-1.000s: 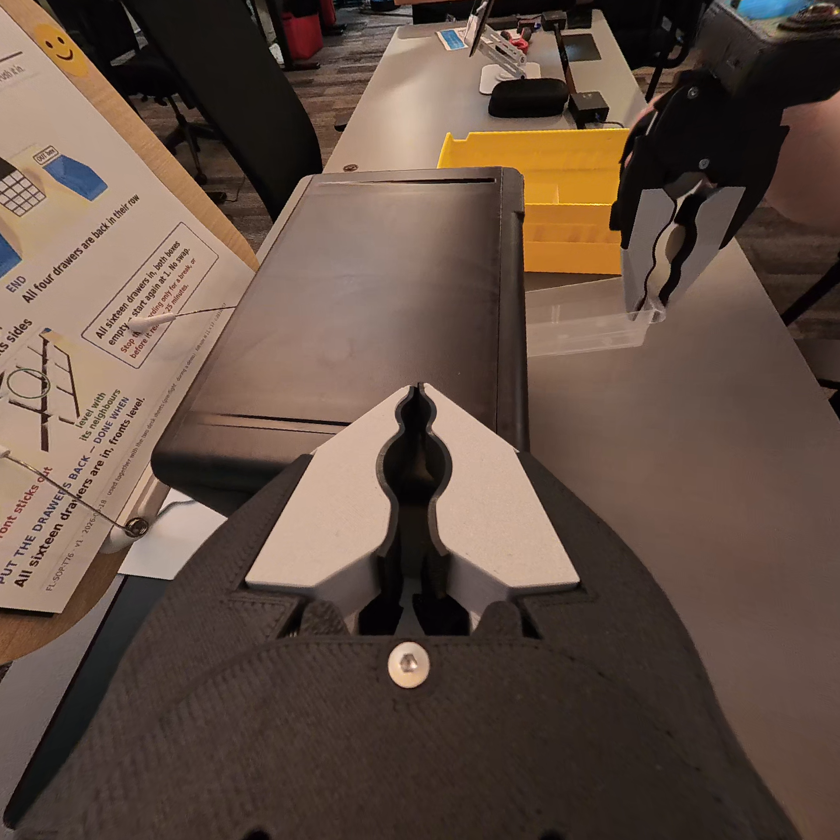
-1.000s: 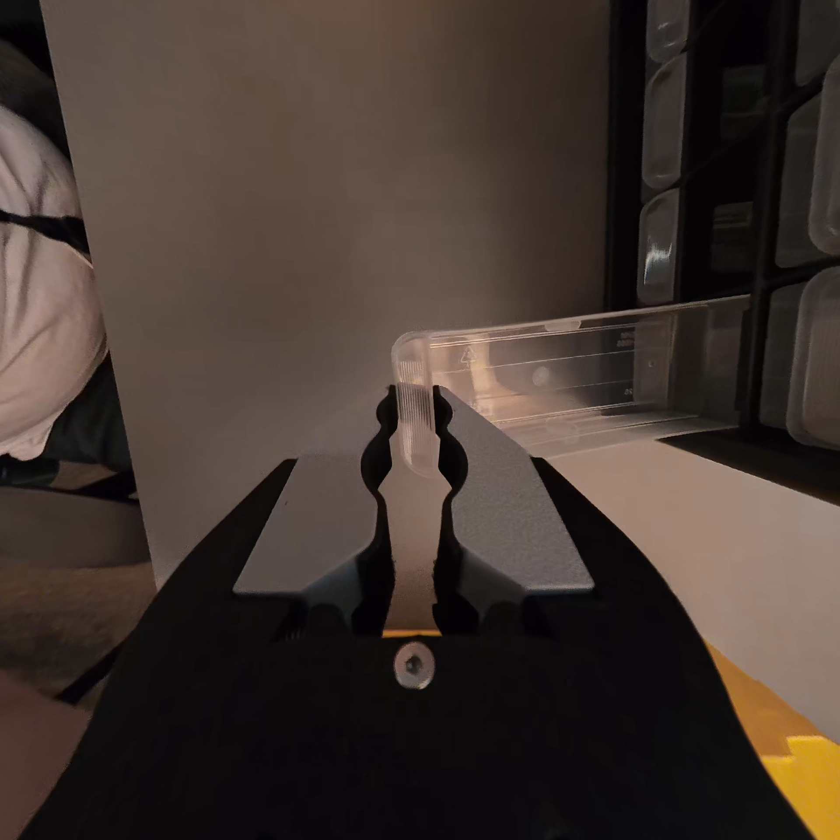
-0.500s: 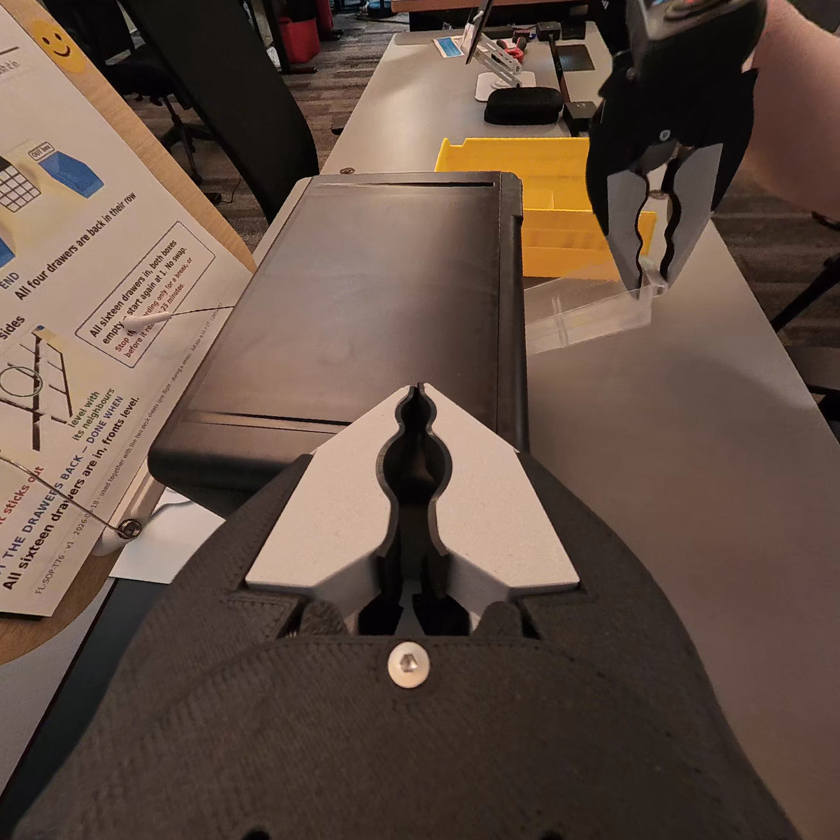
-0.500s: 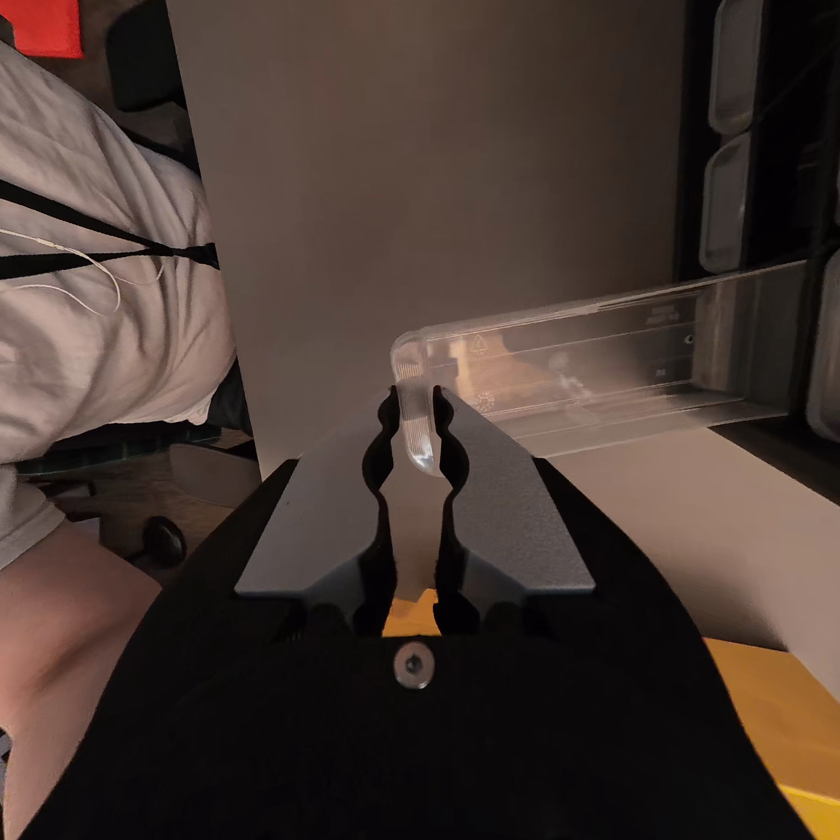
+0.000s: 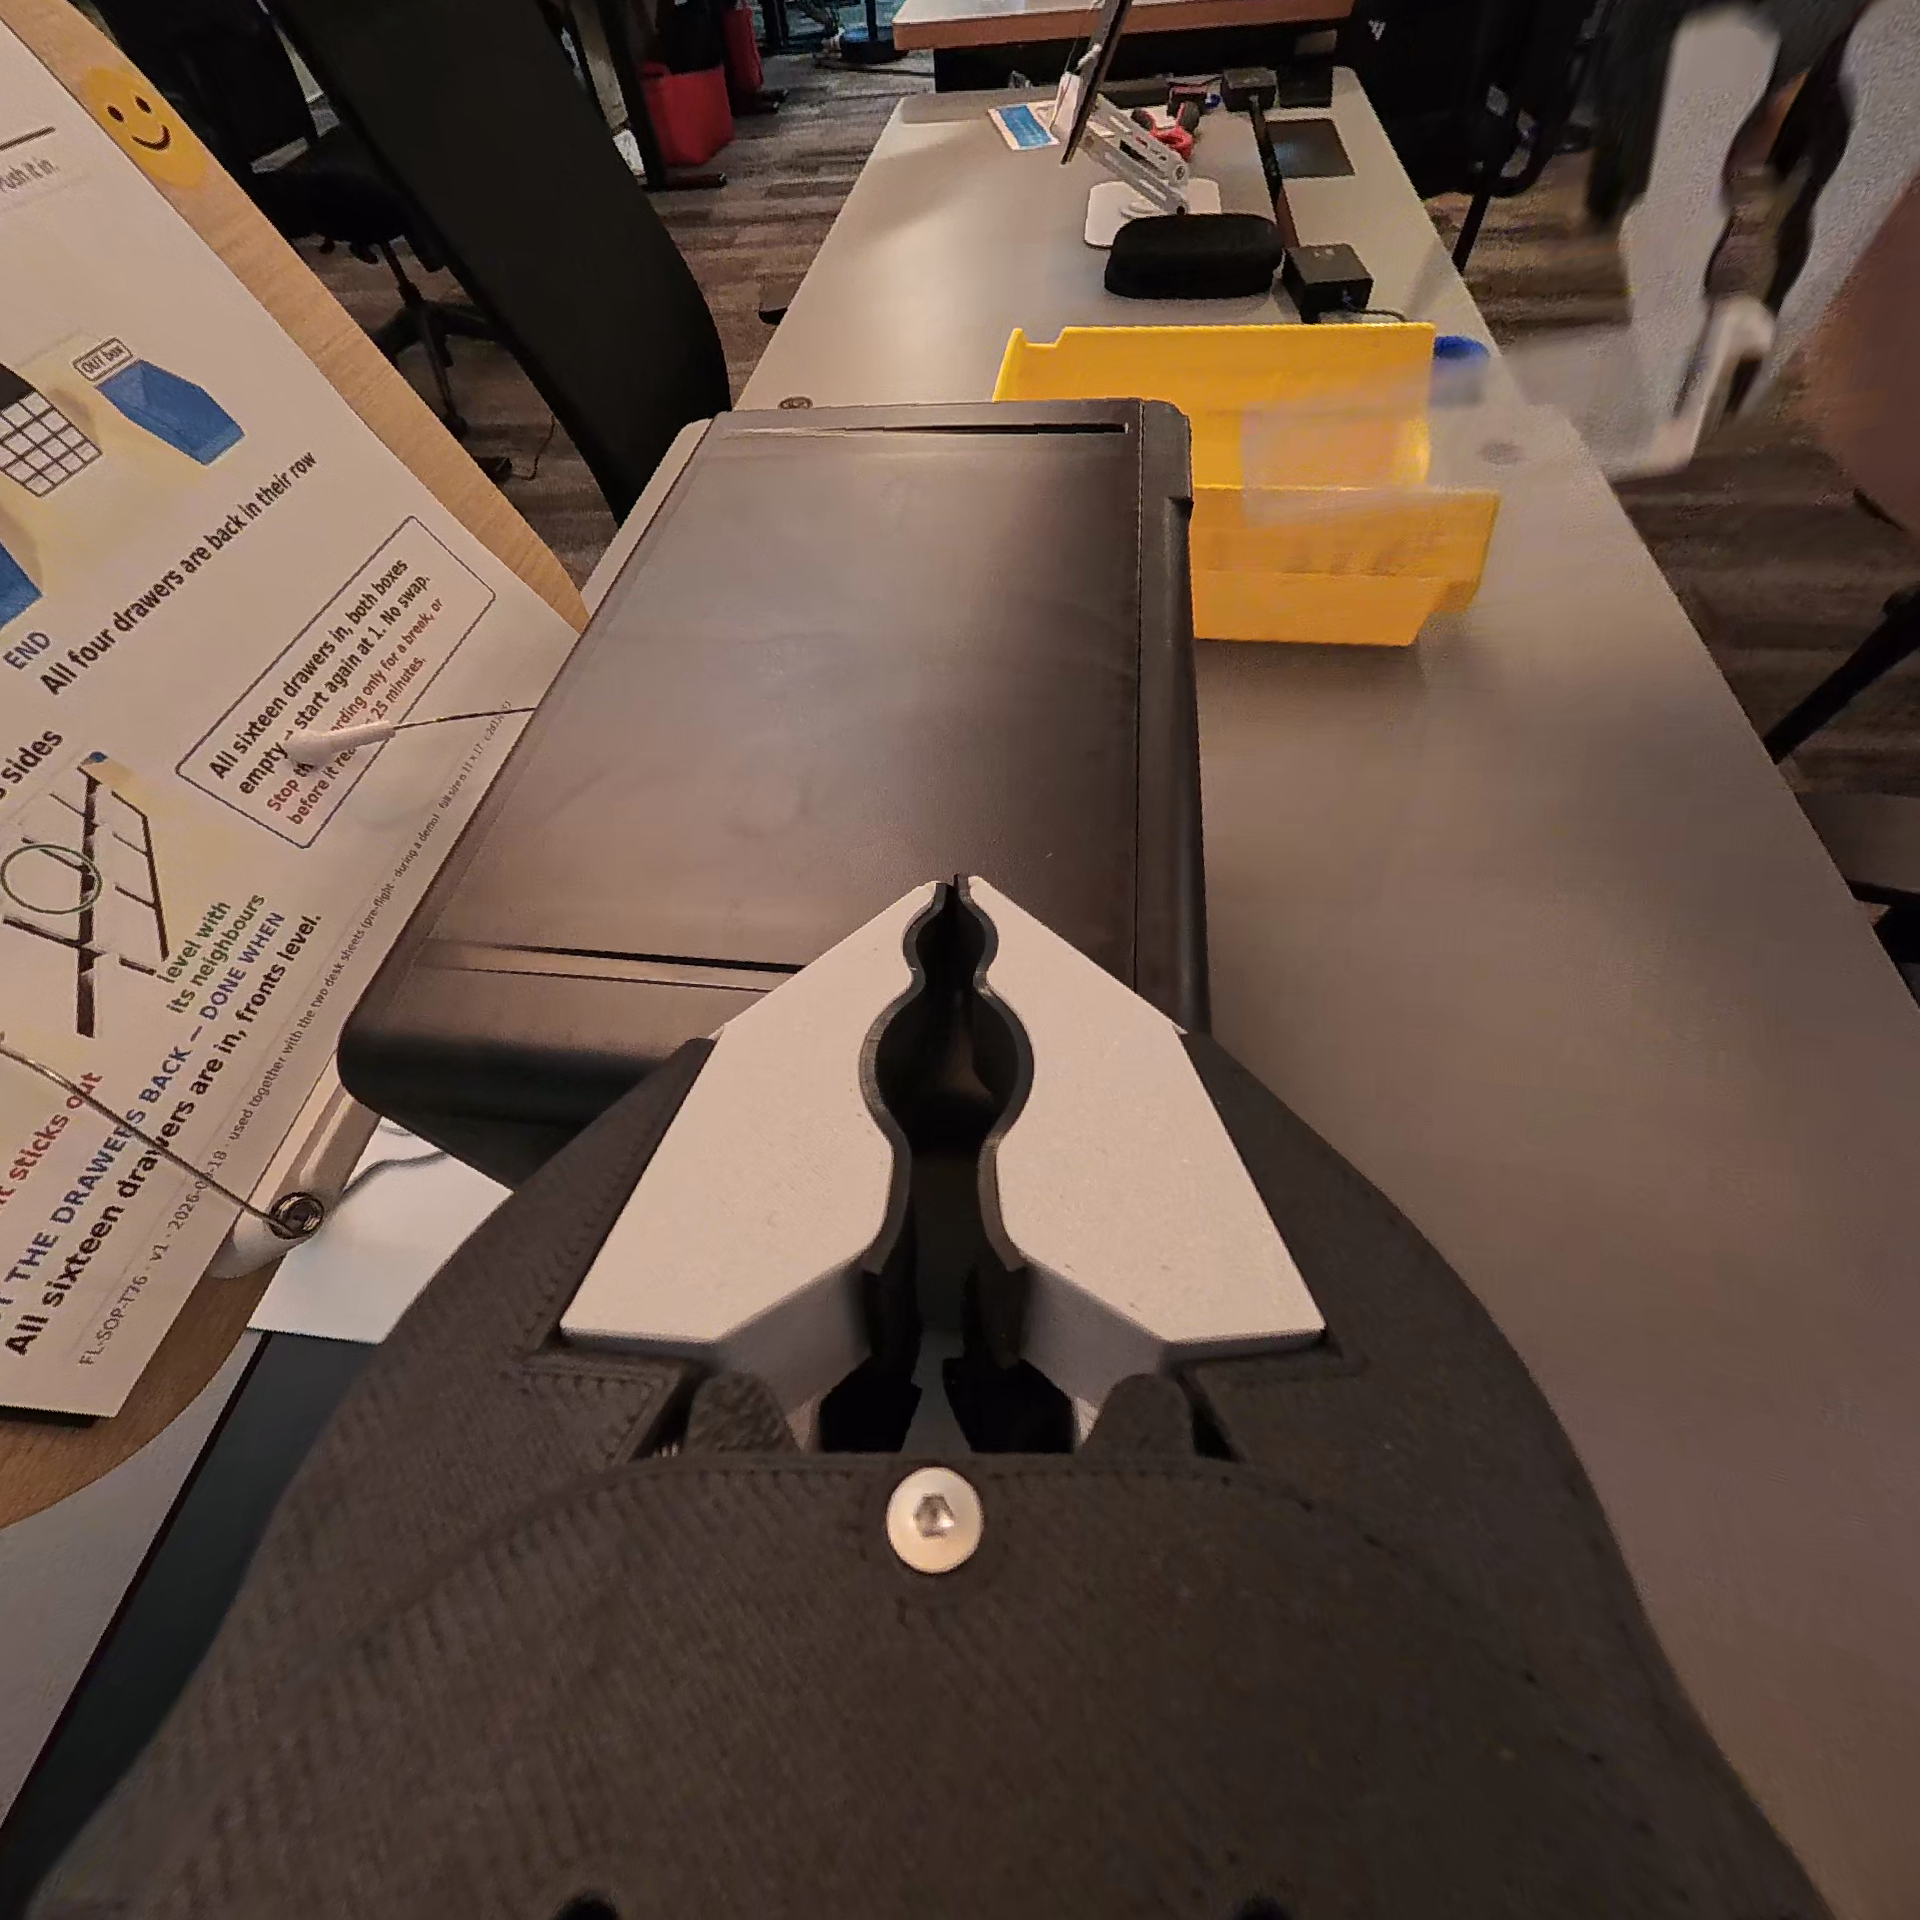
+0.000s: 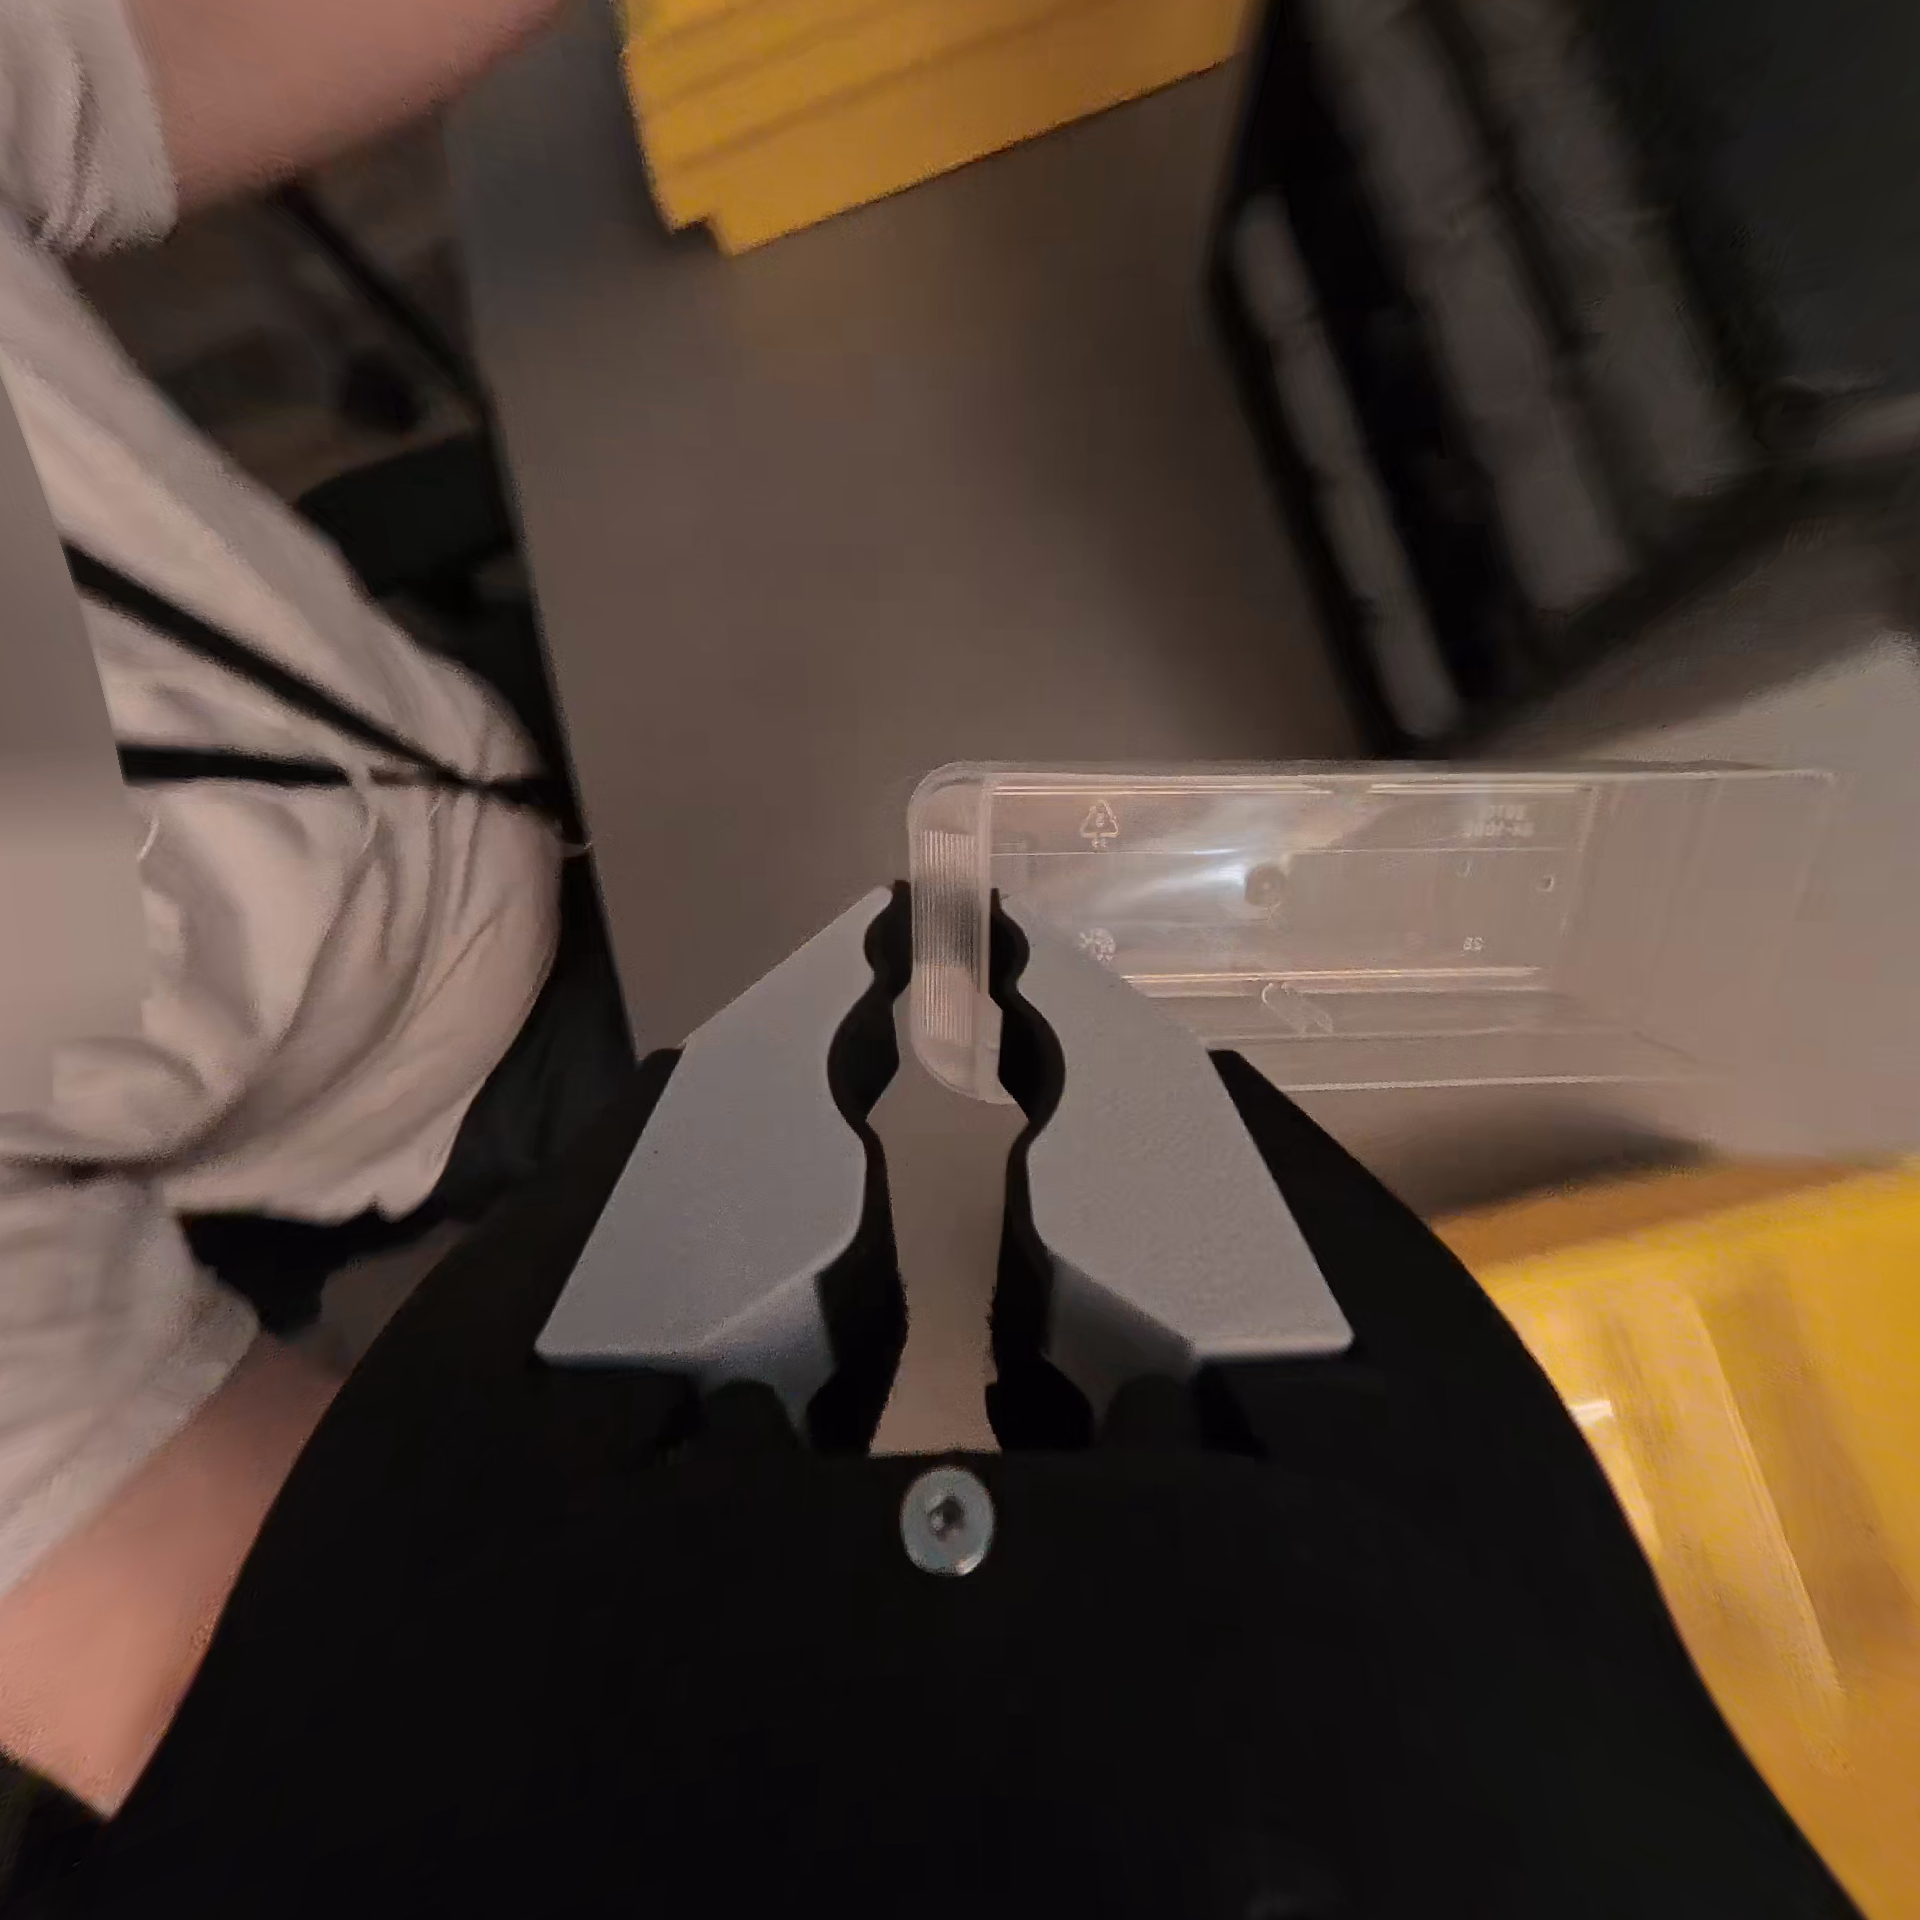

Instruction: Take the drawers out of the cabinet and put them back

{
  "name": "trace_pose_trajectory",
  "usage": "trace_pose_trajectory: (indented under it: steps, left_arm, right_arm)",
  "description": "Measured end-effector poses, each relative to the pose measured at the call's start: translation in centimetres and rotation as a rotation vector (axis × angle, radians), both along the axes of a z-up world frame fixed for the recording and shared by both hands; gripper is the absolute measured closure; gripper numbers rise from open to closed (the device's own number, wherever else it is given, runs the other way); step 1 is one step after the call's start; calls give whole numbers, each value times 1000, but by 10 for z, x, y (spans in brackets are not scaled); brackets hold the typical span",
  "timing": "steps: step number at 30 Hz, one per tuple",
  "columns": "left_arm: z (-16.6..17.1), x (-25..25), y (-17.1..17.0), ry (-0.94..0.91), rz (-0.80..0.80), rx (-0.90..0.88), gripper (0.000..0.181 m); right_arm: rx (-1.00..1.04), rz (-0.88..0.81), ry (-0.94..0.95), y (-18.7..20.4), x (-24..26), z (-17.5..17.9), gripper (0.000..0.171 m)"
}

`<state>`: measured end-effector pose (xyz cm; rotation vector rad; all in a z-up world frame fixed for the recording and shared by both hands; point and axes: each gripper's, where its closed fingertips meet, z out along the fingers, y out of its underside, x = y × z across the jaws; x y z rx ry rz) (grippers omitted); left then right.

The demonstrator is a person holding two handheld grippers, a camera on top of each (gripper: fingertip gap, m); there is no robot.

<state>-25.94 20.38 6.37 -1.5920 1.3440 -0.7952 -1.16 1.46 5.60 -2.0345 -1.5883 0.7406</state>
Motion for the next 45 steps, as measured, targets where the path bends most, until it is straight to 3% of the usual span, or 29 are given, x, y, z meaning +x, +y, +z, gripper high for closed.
trace_pose_trajectory:
  steps: [2, 4, 6, 11, 17, 26, 32, 38, 45]
  left_arm:
    - [0, 0, 0, -18, -4, -11, 181]
    - [0, 0, 0, -31, -3, -24, 181]
    - [0, 0, 0, -27, -1, -13, 181]
    - [0, 0, 0, -16, 5, -4, 181]
    - [0, 0, 0, -10, 10, -9, 181]
    - [0, 0, 0, 6, 18, 4, 181]
    - [0, 0, 0, 16, 19, 5, 181]
    - [0, 0, 0, 28, 25, 9, 181]
    - [0, 0, 0, 38, 24, 11, 181]
  right_arm:
    - [71, -280, 15, 19, 42, 27, 160]
    - [16, -556, -18, 33, 91, 26, 160]
    - [-94, -701, -53, 39, 121, 0, 161]
    - [-290, -880, -237, 41, 160, -100, 161]
    - [-271, -988, -358, 52, 181, -152, 160]
    - [-232, -1018, -539, 38, 180, -165, 161]
    - [-195, -1020, -544, 36, 174, -161, 161]
    - [-333, -1015, -454, 56, 171, -189, 160]
    - [-303, -979, -422, 74, 166, -201, 156]
